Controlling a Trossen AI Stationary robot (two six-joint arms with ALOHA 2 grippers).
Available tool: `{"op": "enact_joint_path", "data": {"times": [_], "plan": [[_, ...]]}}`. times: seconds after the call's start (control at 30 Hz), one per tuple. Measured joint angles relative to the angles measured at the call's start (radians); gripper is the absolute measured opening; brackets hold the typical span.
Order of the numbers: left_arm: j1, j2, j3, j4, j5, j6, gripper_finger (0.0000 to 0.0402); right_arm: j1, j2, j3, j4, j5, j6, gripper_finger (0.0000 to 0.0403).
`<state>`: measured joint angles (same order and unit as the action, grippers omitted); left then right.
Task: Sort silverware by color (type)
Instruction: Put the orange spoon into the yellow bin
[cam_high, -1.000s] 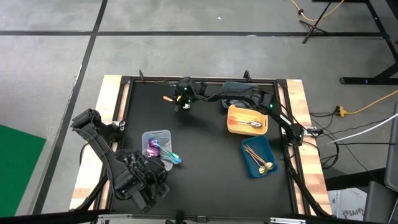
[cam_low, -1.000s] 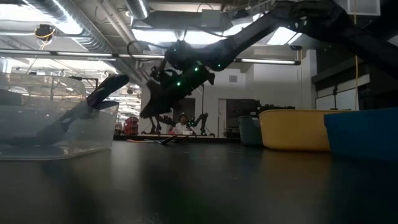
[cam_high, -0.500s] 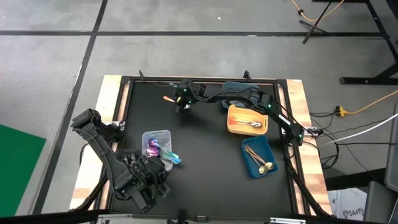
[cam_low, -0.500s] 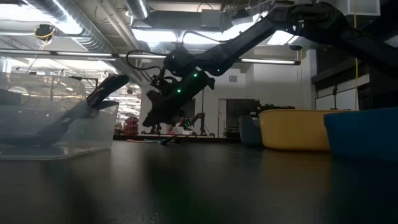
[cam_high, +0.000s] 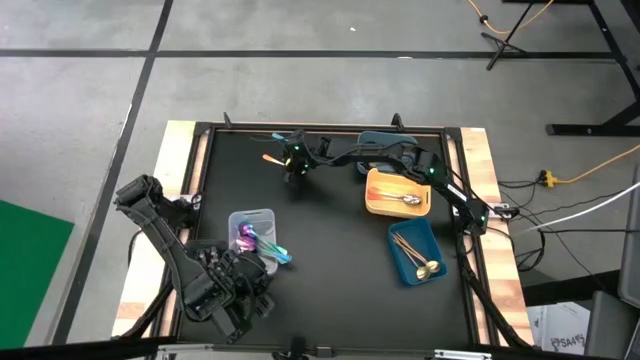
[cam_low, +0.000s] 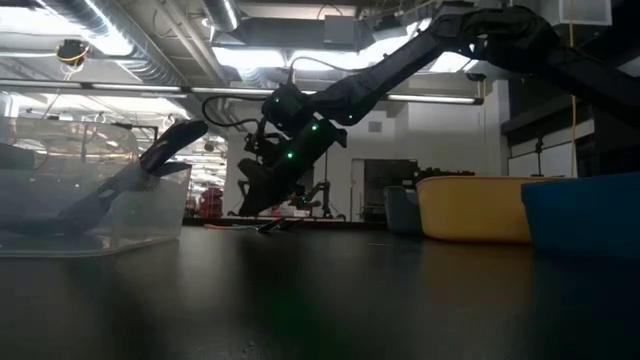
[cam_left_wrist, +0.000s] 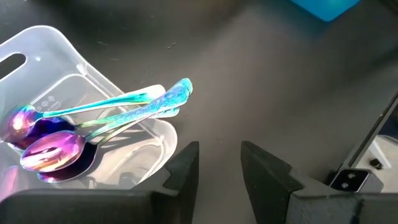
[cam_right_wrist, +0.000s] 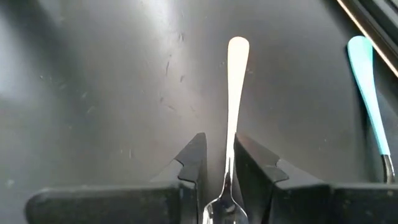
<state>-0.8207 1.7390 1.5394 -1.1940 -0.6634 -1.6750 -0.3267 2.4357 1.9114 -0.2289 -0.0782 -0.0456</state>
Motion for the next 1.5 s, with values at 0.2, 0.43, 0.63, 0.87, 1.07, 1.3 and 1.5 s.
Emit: {"op": "enact_joint_path", "data": {"times": [0.2,0.43,0.63,0.87,1.07,1.3,1.5], "plan": [[0.000,0.000,0.000,0.007,-0.009,0.000,0.0114,0.000,0.000,0.000,0.000,0.000,0.000,0.0072],[0.000,0.000,0.000,0.008,-0.009,0.000,0.0114,0.000,0.000,0.000,-0.009,0.000,0.000,0.0072],[0.000,0.000,0.000,0.008,-0.009,0.000,0.0114,0.000,0.000,0.000,-0.016,0.000,0.000,0.0072],[0.010,0.000,0.000,0.007,-0.009,0.002,0.0114,0.000,-0.014,0.000,-0.024,-0.027,0.000,0.0072],[0.083,0.000,0.000,-0.072,-0.008,0.011,0.0114,0.000,-0.078,0.000,-0.045,-0.029,-0.001,0.0072],[0.239,-0.049,0.000,-0.269,0.053,0.159,0.0114,-0.001,-0.179,0.000,-0.116,-0.030,-0.011,0.0072],[0.409,-0.152,0.000,-0.252,0.054,0.492,0.0114,-0.001,-0.308,0.000,-0.278,-0.001,-0.065,0.0072]]}}
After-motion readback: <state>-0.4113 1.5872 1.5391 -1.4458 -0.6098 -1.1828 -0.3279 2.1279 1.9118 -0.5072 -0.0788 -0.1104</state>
